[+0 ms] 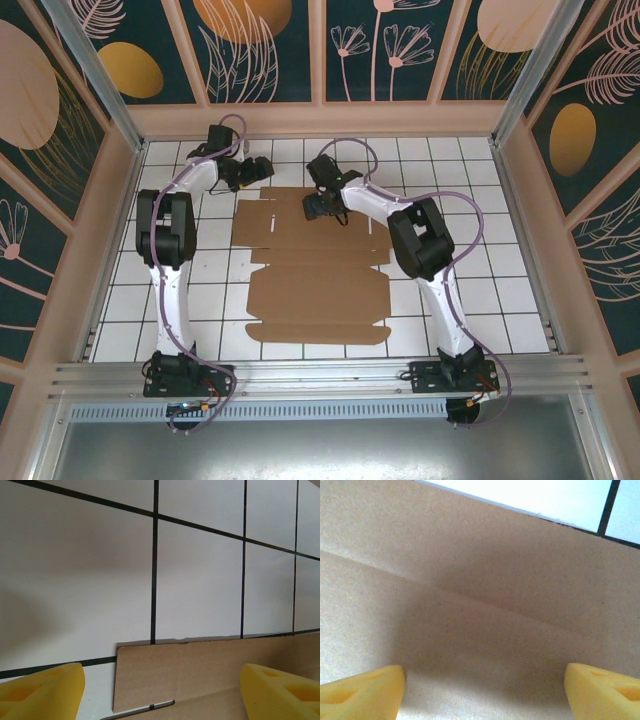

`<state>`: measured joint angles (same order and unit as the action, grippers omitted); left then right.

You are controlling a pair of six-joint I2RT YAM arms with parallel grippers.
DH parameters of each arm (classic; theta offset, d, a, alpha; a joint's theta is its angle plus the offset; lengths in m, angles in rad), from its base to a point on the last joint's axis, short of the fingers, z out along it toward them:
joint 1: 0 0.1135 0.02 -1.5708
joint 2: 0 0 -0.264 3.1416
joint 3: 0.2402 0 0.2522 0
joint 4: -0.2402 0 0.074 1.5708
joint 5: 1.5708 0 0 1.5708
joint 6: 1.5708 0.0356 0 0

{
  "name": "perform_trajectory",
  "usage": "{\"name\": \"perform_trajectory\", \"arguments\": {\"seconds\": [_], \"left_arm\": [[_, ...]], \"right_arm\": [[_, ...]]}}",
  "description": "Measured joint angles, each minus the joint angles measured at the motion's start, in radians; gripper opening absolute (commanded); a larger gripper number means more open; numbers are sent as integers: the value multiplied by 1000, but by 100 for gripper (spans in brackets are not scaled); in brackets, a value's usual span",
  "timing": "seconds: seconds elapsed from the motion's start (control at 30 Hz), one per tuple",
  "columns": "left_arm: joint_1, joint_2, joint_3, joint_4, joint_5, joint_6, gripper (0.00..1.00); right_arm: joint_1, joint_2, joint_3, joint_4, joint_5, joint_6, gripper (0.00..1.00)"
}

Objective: Fold the paper box

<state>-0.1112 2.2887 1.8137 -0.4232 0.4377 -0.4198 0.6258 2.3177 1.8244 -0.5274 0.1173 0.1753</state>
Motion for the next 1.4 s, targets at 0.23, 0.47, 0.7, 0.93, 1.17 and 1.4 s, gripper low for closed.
{"name": "perform_trajectory", "arguments": {"seconds": [0.23, 0.47, 0.7, 0.93, 1.17, 1.4], "left_arm": [[0, 15, -4, 0, 61, -3, 79], [0, 16, -6, -29, 65, 1, 79], [-5, 35, 5, -80, 25, 3, 79], [-33, 109, 146, -177, -30, 9, 79], [-55, 157, 230, -207, -27, 8, 77], [-53, 153, 217, -197, -15, 8, 76]], "right_arm": [[6, -1, -17, 18, 21, -3, 81], [10, -7, -31, 32, 29, -3, 81], [13, -9, -34, 37, 36, -3, 80], [18, -9, -39, 42, 44, -3, 80], [18, -20, -62, 65, 44, -3, 80], [17, -23, -67, 71, 43, -2, 80]]}}
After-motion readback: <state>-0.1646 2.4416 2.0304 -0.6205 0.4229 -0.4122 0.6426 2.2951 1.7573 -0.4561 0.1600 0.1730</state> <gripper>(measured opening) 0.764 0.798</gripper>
